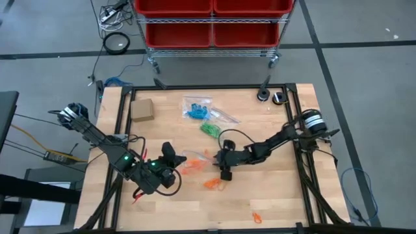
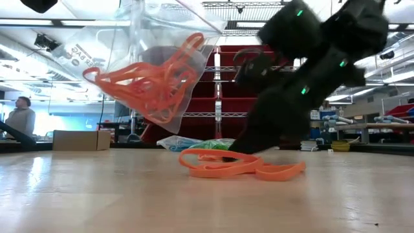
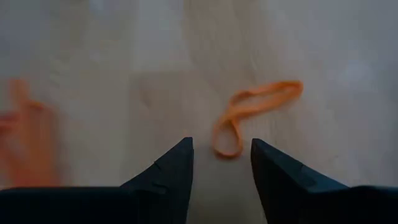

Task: Sort rubber bands
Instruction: Put the orange rubber band into the transparent zip bag

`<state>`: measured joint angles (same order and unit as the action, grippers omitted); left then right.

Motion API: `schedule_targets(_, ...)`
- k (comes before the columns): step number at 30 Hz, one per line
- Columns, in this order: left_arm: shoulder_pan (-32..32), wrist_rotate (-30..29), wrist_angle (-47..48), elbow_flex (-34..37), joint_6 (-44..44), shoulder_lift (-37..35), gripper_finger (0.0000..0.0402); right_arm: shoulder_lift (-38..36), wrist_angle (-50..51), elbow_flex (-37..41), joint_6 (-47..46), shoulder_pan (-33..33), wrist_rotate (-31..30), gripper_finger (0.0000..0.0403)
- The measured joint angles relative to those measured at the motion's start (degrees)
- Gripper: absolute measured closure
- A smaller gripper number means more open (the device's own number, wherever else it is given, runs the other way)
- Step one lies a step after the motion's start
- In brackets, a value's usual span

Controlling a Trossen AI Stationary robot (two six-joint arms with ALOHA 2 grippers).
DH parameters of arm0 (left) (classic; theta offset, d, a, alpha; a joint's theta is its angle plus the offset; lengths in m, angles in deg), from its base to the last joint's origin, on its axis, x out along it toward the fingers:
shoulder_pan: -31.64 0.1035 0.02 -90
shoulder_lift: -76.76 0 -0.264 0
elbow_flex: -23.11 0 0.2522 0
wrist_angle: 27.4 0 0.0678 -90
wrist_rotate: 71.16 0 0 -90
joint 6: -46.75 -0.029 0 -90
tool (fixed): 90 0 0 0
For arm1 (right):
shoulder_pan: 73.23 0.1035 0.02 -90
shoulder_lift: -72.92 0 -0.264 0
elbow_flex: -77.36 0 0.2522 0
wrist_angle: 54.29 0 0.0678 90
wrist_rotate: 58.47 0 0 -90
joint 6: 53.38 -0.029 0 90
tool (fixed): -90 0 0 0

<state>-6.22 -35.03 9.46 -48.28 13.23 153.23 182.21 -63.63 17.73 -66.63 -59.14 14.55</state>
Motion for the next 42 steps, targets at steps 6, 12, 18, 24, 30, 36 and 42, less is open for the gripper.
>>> schedule_targets(6,-0.01,0.01,0.54,-0.01,2.08,0.0,0.0401,5.02,0.85,-4.8,-0.47,-2.15,-0.09,0.0263)
schedule_targets(12,-0.01,0.03,0.43,-0.02,2.3,0.0,0.0401,5.08,2.81,-5.07,0.49,-2.56,-0.27,0.0379)
schedule_targets(18,-0.01,0.04,0.39,-0.02,2.3,0.0,0.0401,2.6,5.42,-4.84,1.24,-1.54,-2.06,0.0401)
schedule_targets(24,-0.01,0.07,0.32,-0.02,2.32,0.0,0.0401,-5.14,15.84,-4.45,0.59,0.55,-7.3,0.0402)
schedule_targets(30,-0.01,0.09,0.26,-0.02,2.32,0.0,0.0401,-16.38,19.88,-4.5,2.16,2.9,-13.59,0.0403)
schedule_targets(36,-0.01,0.11,-0.05,0.0,2.32,0.0,0.0401,-25.75,12.63,-4.82,11.31,3.87,-16.01,0.0403)
schedule_targets(42,-0.01,0.11,-0.42,0.0,2.32,0.0,0.0401,-25.45,11.65,-12.9,19.27,3.1,-7.59,0.0403)
